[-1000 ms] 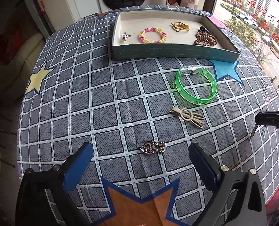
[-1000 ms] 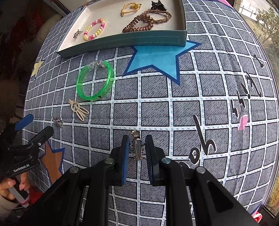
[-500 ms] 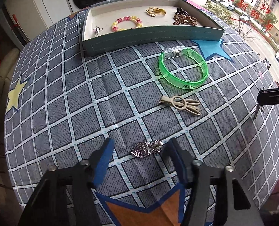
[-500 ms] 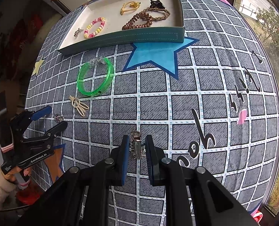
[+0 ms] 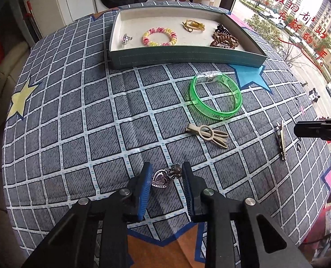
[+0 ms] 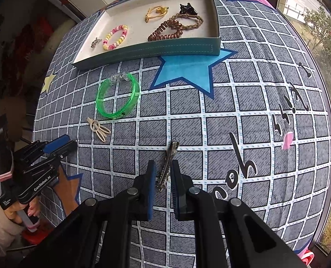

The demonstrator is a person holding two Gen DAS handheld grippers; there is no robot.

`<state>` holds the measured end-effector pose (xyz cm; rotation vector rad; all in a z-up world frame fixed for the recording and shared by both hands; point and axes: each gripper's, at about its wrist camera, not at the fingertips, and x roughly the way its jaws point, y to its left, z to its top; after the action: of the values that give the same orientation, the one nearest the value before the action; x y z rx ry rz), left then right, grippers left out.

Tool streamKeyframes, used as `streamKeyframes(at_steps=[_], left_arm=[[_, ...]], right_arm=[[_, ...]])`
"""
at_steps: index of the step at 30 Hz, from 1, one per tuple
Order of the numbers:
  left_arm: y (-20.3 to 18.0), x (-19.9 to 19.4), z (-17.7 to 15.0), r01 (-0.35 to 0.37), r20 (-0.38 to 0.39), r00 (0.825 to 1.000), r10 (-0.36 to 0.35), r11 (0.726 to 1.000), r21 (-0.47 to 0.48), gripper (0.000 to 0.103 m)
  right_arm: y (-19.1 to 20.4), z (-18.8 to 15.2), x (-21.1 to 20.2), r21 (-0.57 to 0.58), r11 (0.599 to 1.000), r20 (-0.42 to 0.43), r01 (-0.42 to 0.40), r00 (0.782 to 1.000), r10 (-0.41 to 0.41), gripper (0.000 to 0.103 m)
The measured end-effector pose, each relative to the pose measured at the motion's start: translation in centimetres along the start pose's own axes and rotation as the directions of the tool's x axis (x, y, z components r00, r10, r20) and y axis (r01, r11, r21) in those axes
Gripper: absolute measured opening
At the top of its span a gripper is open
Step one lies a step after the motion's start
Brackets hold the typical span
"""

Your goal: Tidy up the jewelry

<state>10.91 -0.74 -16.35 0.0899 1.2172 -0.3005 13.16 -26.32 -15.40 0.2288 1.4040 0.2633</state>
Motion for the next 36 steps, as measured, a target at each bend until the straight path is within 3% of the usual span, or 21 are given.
streamKeyframes(at_steps=[5, 9, 10, 11, 13, 16, 18, 20, 21, 23, 26, 36], left_arm=[[-0.2, -0.6, 0.3, 0.005, 0.011, 1.000, -0.005, 1.000, -0.001, 0.040], [-0.4, -0.6, 0.4, 0.011, 0.013, 1.000, -0.011, 1.000, -0.007, 0.040], [-0.4, -0.6, 0.5, 0.011, 0.013, 1.000, -0.011, 1.000, -0.008, 0.040], [-0.5, -0.6, 0.5, 0.012, 0.014, 1.000, -0.012, 1.000, -0.009, 0.040], [-0.5, -0.7, 0.6, 0.016, 0.017, 1.000, -0.015, 1.000, -0.014, 0.040], [-0.7, -0.9, 0.8, 0.016, 0.022, 1.000, -0.016, 1.000, -0.020, 0.040], [-0.9, -1.1, 1.0, 0.015, 0.025, 1.000, -0.014, 1.000, -0.024, 0.040], [-0.9, -1.4, 1.1, 0.013, 0.029, 1.000, -0.012, 1.000, -0.028, 0.040], [-1.0, -1.5, 1.3, 0.014, 0.032, 0.999, -0.013, 0.999, -0.032, 0.040], [-1.0, -1.8, 1.6, 0.017, 0.040, 0.999, -0.015, 0.999, -0.043, 0.040], [-0.7, -2.2, 2.2, 0.024, 0.054, 0.998, -0.020, 0.998, -0.061, 0.040], [-0.3, -3.9, 5.5, 0.022, 0.110, 0.994, -0.015, 0.998, -0.058, 0.040]], right_arm=[[0.1, 0.5, 0.1, -0.002, 1.000, -0.002, -0.007, 1.000, 0.007, 0.014], [-0.9, 0.4, 0.9, 0.064, 0.998, -0.034, -0.021, 0.999, 0.023, 0.015], [-1.2, 0.2, 1.1, 0.084, 0.996, -0.038, -0.025, 0.999, 0.028, 0.021], [-1.4, 0.2, 1.3, 0.098, 0.995, -0.041, -0.016, 0.999, 0.020, 0.038], [-1.5, 0.1, 1.7, 0.101, 0.995, -0.033, -0.005, 0.999, 0.008, 0.056], [-1.0, 0.3, 2.3, 0.091, 0.996, -0.025, 0.011, 1.000, -0.008, 0.055], [-0.5, 0.4, 3.0, 0.086, 0.995, -0.030, 0.043, 0.999, -0.040, 0.052], [0.0, 0.6, 3.8, 0.073, 0.995, -0.040, 0.073, 0.997, -0.071, 0.033], [0.4, 0.7, 3.8, 0.055, 0.994, -0.028, 0.099, 0.995, -0.097, 0.030], [0.8, 0.8, 4.1, 0.028, 0.992, -0.035, 0.124, 0.992, -0.123, 0.011], [0.5, 1.0, 3.7, 0.042, 0.991, -0.018, 0.127, 0.992, -0.126, 0.010], [-0.6, 4.4, -0.7, 0.091, 0.996, 0.080, -0.010, 0.997, 0.003, 0.007]])
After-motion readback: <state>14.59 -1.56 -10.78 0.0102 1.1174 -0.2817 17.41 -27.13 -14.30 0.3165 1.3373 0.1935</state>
